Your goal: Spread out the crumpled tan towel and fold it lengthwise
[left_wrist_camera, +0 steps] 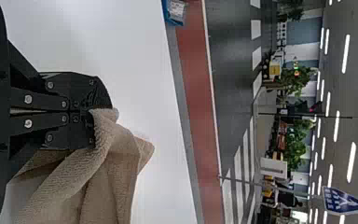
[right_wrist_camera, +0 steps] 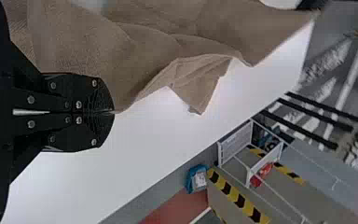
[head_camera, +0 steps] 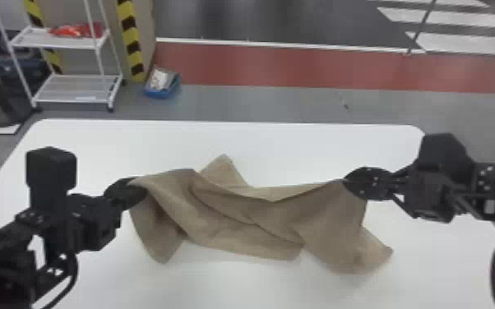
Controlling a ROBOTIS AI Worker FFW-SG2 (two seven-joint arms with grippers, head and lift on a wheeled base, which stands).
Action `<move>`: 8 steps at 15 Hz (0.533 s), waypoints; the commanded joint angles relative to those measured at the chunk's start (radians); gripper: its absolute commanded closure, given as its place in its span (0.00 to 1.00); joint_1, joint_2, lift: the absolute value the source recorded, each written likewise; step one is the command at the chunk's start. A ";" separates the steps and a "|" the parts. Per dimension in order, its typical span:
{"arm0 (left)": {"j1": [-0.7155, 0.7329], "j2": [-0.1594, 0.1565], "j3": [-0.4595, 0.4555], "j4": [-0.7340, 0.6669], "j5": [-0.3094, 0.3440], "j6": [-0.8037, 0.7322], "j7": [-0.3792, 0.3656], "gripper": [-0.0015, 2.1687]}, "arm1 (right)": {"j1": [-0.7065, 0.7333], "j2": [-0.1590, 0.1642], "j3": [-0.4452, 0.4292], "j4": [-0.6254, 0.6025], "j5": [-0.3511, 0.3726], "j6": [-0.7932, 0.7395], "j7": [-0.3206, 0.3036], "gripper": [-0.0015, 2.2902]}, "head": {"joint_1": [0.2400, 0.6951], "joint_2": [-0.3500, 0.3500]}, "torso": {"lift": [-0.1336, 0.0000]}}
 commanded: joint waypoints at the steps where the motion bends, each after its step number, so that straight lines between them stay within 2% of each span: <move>1: -0.066 -0.007 0.006 0.000 -0.036 0.129 -0.041 0.99 | 0.092 -0.026 0.065 -0.079 0.283 -0.333 -0.051 0.91 | 1.00 0.40 | 0.07; 2: -0.101 -0.007 0.010 0.000 -0.055 0.209 -0.077 0.99 | 0.095 -0.054 0.081 -0.080 0.346 -0.336 -0.090 0.91 | 1.00 0.42 | 0.07; 4: -0.173 -0.007 0.021 0.007 -0.084 0.239 -0.095 0.99 | 0.064 -0.069 0.074 -0.068 0.421 -0.336 -0.163 0.91 | 1.00 0.43 | 0.07; 5: -0.207 -0.007 0.022 0.013 -0.115 0.273 -0.097 0.99 | 0.041 -0.071 0.062 -0.047 0.432 -0.330 -0.191 0.91 | 1.00 0.43 | 0.07; 8: -0.270 -0.007 0.035 0.026 -0.131 0.307 -0.092 0.99 | -0.035 -0.066 0.019 0.010 0.412 -0.281 -0.238 0.91 | 1.00 0.42 | 0.07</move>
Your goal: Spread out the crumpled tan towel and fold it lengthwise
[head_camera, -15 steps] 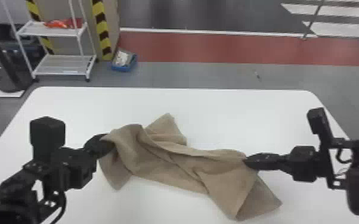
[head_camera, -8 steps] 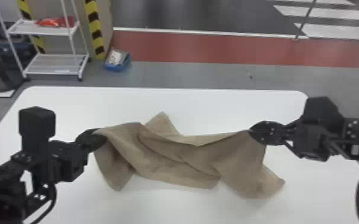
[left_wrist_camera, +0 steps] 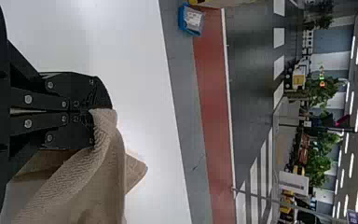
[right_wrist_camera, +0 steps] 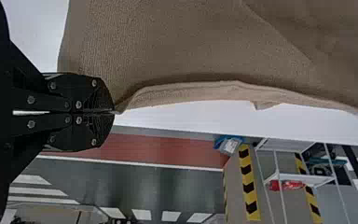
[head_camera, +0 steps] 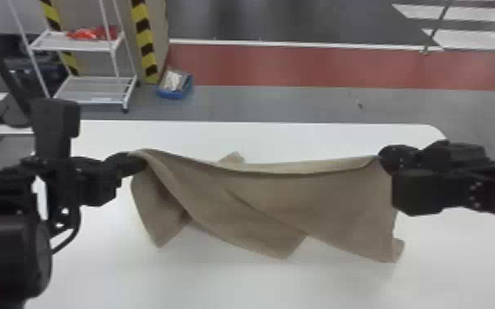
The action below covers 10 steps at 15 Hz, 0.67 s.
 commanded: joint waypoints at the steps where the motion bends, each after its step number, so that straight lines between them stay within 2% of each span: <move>1: -0.052 -0.007 0.007 0.007 -0.023 0.036 0.006 0.99 | -0.068 0.003 -0.025 0.052 -0.027 0.052 -0.008 0.91 | 1.00 0.41 | 0.07; 3: -0.116 -0.007 0.002 0.020 -0.048 0.048 0.023 0.99 | -0.148 0.005 -0.034 0.089 -0.079 0.162 -0.028 0.91 | 0.99 0.39 | 0.07; 5: -0.126 -0.007 -0.003 0.012 -0.062 0.051 0.046 0.99 | -0.189 0.017 -0.059 0.089 -0.124 0.208 -0.042 0.91 | 0.90 0.39 | 0.07; 6: -0.106 -0.007 -0.009 0.006 -0.060 0.051 0.044 0.95 | -0.194 0.017 -0.079 0.089 -0.139 0.208 -0.042 0.91 | 0.86 0.38 | 0.07; 7: -0.077 -0.007 -0.015 0.006 -0.062 0.042 0.034 0.73 | -0.197 0.017 -0.099 0.089 -0.153 0.208 -0.042 0.91 | 0.82 0.38 | 0.07; 8: -0.054 -0.007 -0.024 0.010 -0.062 0.030 0.021 0.35 | -0.200 0.017 -0.117 0.092 -0.160 0.208 -0.041 0.91 | 0.80 0.37 | 0.07; 9: -0.026 -0.007 -0.027 0.026 -0.060 0.005 0.014 0.02 | -0.203 0.017 -0.129 0.109 -0.160 0.208 -0.041 0.91 | 0.81 0.35 | 0.07; 10: -0.003 -0.007 -0.036 0.046 -0.060 -0.022 0.009 0.00 | -0.202 0.017 -0.134 0.121 -0.160 0.205 -0.033 0.91 | 0.82 0.33 | 0.07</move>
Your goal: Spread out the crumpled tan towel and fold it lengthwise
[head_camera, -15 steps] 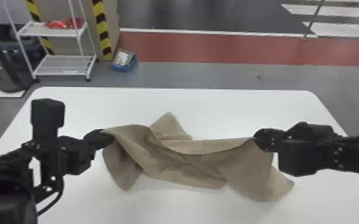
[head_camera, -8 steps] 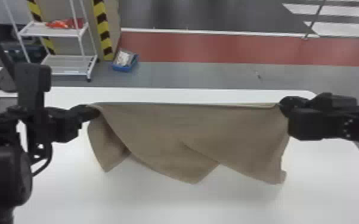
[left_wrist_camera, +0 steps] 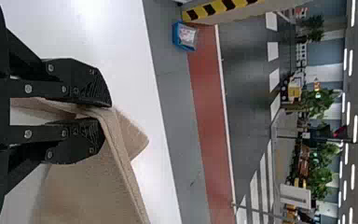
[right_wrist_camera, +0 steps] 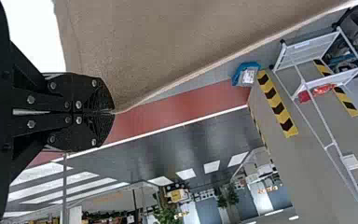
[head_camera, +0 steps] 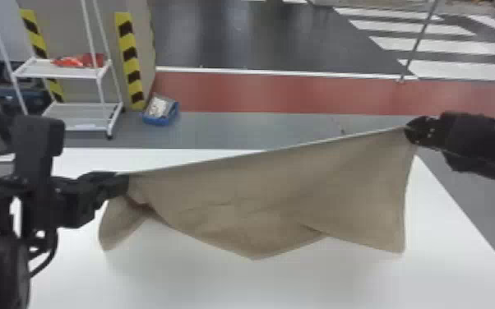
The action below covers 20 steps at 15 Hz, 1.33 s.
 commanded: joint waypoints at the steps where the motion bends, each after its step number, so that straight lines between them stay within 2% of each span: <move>1: 0.060 -0.007 -0.017 0.042 0.001 -0.073 -0.011 0.00 | 0.013 0.000 -0.014 0.026 -0.001 -0.003 0.015 0.91 | 0.84 0.31 | 0.07; 3: 0.103 -0.007 -0.037 0.071 -0.007 -0.123 -0.014 0.00 | 0.049 0.001 -0.014 0.049 0.015 -0.006 0.018 0.91 | 0.89 0.28 | 0.07; 5: 0.134 -0.007 -0.037 0.072 -0.005 -0.150 -0.031 0.00 | 0.070 0.009 -0.014 0.065 0.016 -0.006 0.018 0.91 | 1.00 0.25 | 0.07; 12: 0.208 -0.007 -0.001 0.055 0.022 -0.248 -0.025 0.02 | 0.111 0.041 -0.056 0.151 0.010 -0.006 -0.002 0.91 | 1.00 0.21 | 0.07; 15: 0.241 -0.007 0.045 0.031 0.082 -0.288 0.009 0.04 | 0.139 0.055 -0.080 0.197 0.004 -0.071 -0.031 0.91 | 1.00 0.20 | 0.07; 17: 0.284 -0.007 0.045 0.020 0.088 -0.365 0.032 0.06 | 0.168 0.064 -0.094 0.235 0.016 -0.163 -0.052 0.91 | 1.00 0.21 | 0.07; 20: 0.309 -0.007 0.041 0.025 0.093 -0.445 0.040 0.07 | 0.170 0.078 -0.102 0.269 0.030 -0.163 -0.065 0.91 | 1.00 0.21 | 0.07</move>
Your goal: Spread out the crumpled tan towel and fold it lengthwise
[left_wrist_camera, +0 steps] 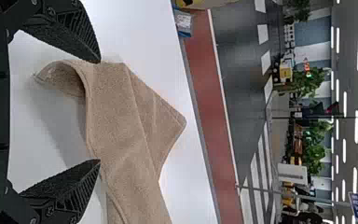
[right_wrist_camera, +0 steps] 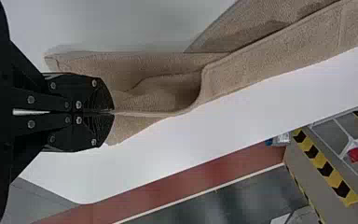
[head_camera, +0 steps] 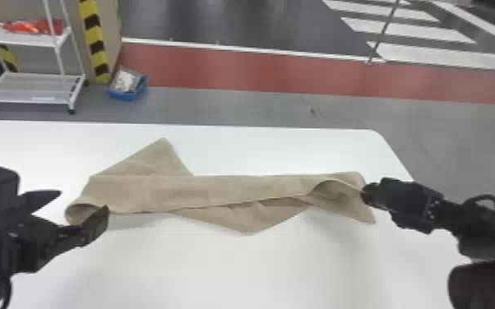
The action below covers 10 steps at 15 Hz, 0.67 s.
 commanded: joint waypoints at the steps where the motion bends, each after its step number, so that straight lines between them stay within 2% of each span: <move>1: 0.009 -0.007 -0.002 0.012 0.010 -0.033 0.001 0.07 | 0.001 0.015 -0.006 0.015 0.005 -0.002 0.000 0.91 | 1.00 0.21 | 0.07; 5: -0.005 -0.007 0.000 0.085 0.008 -0.089 0.046 0.07 | 0.009 0.041 -0.002 0.000 0.015 -0.002 0.006 0.91 | 1.00 0.20 | 0.07; 10: -0.039 -0.007 0.057 0.185 0.028 -0.092 0.063 0.09 | 0.026 0.050 0.011 -0.023 0.027 -0.002 0.017 0.91 | 1.00 0.26 | 0.07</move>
